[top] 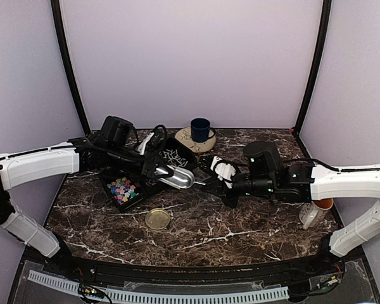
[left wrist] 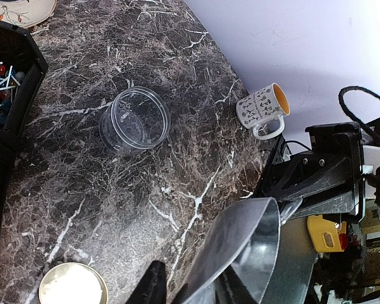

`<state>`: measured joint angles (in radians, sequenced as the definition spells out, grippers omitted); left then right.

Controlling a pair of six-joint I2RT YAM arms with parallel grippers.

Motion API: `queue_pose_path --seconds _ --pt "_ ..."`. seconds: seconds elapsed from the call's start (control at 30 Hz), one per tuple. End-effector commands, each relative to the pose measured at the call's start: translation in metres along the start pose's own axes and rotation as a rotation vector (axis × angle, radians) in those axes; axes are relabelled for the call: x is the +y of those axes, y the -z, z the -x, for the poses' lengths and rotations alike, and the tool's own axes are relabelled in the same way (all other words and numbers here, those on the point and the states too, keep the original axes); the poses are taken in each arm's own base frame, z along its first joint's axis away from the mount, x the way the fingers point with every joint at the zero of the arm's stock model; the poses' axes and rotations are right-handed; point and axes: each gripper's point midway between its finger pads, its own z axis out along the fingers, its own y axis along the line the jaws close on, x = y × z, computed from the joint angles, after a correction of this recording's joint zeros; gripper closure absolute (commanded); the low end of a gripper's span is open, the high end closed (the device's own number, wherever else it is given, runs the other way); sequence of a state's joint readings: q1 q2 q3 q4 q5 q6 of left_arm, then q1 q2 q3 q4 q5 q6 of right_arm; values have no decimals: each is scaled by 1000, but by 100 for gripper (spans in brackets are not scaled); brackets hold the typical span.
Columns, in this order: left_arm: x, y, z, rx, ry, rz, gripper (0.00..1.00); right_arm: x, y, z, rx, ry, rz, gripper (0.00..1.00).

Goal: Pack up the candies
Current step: Pass from the right arm to the left

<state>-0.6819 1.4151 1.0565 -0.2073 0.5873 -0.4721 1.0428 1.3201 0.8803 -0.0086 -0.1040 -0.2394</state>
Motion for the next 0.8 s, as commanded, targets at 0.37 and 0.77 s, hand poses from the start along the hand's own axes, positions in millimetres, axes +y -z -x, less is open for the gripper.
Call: queue_pose_path --seconds 0.37,0.77 --pt "-6 -5 0 3 20 -73 100 -4 9 12 -79 64 -75 87" --pt "-8 -7 -2 -2 48 -113 100 10 26 27 -232 243 -57 64"
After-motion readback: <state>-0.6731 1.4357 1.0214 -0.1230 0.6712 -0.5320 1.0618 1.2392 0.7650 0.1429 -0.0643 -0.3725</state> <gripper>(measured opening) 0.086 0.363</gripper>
